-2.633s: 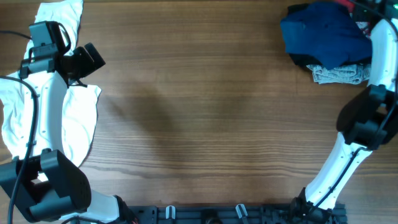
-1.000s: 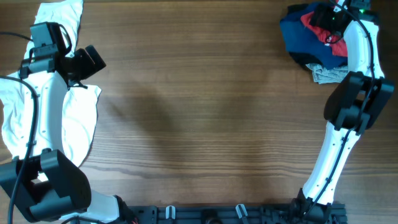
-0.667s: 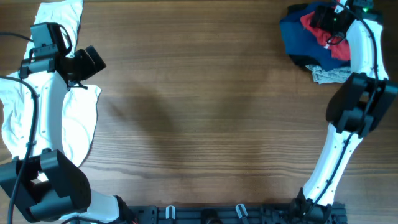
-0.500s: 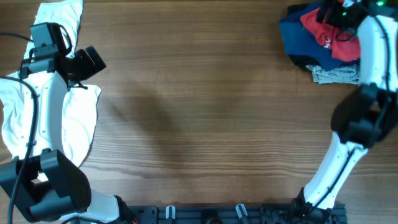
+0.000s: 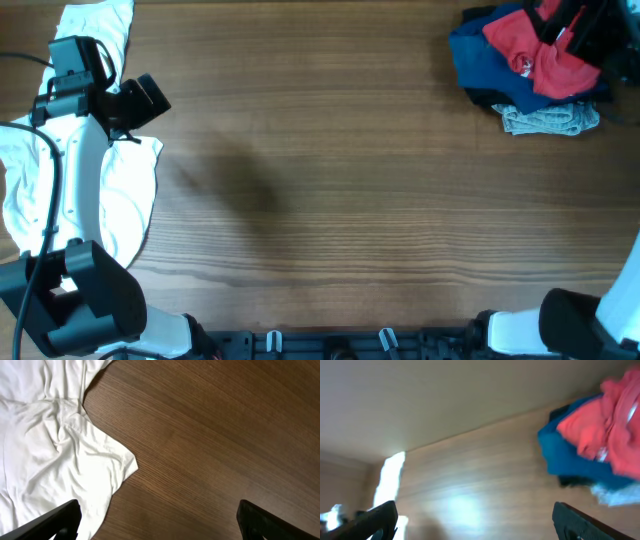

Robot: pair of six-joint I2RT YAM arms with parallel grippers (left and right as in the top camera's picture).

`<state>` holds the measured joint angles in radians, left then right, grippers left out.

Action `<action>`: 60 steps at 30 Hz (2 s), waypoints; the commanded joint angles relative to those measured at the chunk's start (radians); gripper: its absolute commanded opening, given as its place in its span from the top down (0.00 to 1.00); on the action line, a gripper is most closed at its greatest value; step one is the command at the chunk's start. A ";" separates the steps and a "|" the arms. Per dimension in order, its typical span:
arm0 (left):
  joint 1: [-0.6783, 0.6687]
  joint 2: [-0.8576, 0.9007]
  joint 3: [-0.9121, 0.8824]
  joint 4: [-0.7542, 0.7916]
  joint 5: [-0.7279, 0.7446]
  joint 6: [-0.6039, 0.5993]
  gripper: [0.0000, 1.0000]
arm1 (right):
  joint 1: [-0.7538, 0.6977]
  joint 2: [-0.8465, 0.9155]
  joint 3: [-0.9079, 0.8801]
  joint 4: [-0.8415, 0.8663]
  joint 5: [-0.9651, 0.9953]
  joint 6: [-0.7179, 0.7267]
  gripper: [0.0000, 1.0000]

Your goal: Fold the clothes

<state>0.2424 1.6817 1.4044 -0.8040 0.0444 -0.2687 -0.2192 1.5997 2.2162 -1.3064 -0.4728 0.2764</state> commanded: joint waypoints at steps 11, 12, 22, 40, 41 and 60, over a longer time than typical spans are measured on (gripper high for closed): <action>0.002 0.002 0.008 0.003 0.011 -0.002 0.00 | 0.087 -0.050 0.000 0.075 0.185 -0.193 0.00; 0.002 0.002 0.008 0.003 0.011 -0.002 0.00 | 0.114 -0.063 0.000 0.093 0.187 -0.256 0.00; 0.002 0.002 0.008 0.003 0.011 -0.002 0.01 | 0.207 -0.420 -0.581 0.594 0.311 -0.111 0.00; 0.002 0.002 0.008 0.003 0.011 -0.001 0.00 | 0.153 -1.453 -2.104 1.292 0.240 -0.034 0.00; 0.002 0.002 0.008 0.003 0.011 -0.002 0.00 | 0.153 -1.467 -2.119 1.292 0.240 -0.034 0.00; 0.002 0.002 0.008 0.003 0.011 -0.002 0.00 | 0.153 -1.592 -2.211 1.327 0.240 -0.065 0.00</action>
<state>0.2424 1.6829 1.4044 -0.8036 0.0513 -0.2687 -0.0620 0.0193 0.0135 0.0162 -0.2169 0.2230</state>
